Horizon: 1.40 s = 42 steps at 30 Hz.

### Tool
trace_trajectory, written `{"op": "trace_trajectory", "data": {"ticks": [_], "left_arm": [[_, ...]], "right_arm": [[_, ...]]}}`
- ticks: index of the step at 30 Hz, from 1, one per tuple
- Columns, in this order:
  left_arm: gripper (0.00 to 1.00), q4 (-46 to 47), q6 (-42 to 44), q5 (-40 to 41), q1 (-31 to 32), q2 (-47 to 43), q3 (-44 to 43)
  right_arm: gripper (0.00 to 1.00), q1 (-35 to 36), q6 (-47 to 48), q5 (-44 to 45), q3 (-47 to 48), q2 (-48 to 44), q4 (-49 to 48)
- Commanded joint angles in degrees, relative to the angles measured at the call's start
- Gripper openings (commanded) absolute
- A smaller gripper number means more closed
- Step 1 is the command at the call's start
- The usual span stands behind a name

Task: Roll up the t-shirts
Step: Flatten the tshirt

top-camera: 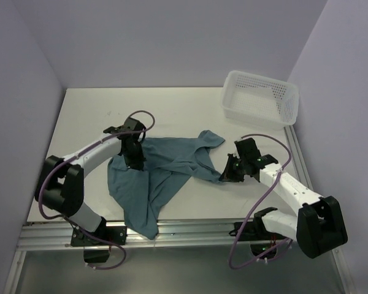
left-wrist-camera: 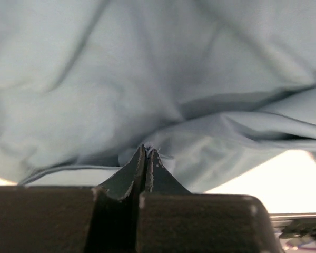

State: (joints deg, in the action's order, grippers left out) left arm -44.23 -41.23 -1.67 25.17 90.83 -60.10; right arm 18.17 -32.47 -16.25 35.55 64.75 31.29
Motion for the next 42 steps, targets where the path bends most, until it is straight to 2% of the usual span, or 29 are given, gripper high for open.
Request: {"op": "trace_trajectory", "data": {"ticks": [1,4,7,12,13,14,16,18,19,26,31,42], "left_arm": [[0.0,-7.44,-3.41,7.38,-0.03,-7.92,-6.87],[0.0,-10.87,-6.13,8.96,-0.91,-12.14,-9.51],[0.0,-13.07,-7.63,10.54,-1.53,-15.14,-9.25],[0.0,-16.5,-8.43,15.47,-3.98,-18.75,-7.14],[0.01,-16.68,-7.47,15.47,-5.12,-19.71,-6.97],[0.0,-16.68,-6.94,14.95,-7.65,-20.07,-6.7],[0.0,-16.68,-5.44,14.59,-9.69,-20.6,-6.7],[0.0,-17.03,-4.91,14.94,-11.02,-20.78,-7.14],[0.0,-17.47,-4.91,15.2,-11.19,-20.95,-7.4],[0.0,-17.38,-3.94,14.51,-12.07,-22.18,-6.35],[0.0,-16.68,-3.5,13.54,-12.16,-22.36,-6.26],[0.0,-14.92,-2.45,11.78,-12.16,-21.48,-4.94]], "right_arm": [[0.0,2.3,-2.59,-1.94,-5.3,-2.52,-1.84],[0.0,6.85,-5.4,-2.65,-9.78,-2.0,-3.16],[0.23,11.16,-7.51,-5.0,-12.34,-3.04,-6.06],[0.33,12.85,-5.24,-7.39,-10.95,-4.9,-6.43],[0.41,12.85,-4.45,-6.43,-9.46,-4.9,-5.28],[0.44,12.76,-4.27,-3.99,-8.58,-5.07,-4.14],[0.53,12.68,-4.53,-2.65,-6.03,-6.21,-3.25],[0.59,12.33,-5.32,0.24,-2.53,-6.65,-2.64],[0.66,12.24,-5.5,1.21,-1.2,-6.13,-2.29],[0.62,9.25,-4.36,-1.41,5.14,4.59,-3.6],[0.57,9.42,-3.92,-3.26,2.86,5.12,-4.83],[0.56,9.86,-5.15,-5.81,-1.27,5.82,-9.57]]}}
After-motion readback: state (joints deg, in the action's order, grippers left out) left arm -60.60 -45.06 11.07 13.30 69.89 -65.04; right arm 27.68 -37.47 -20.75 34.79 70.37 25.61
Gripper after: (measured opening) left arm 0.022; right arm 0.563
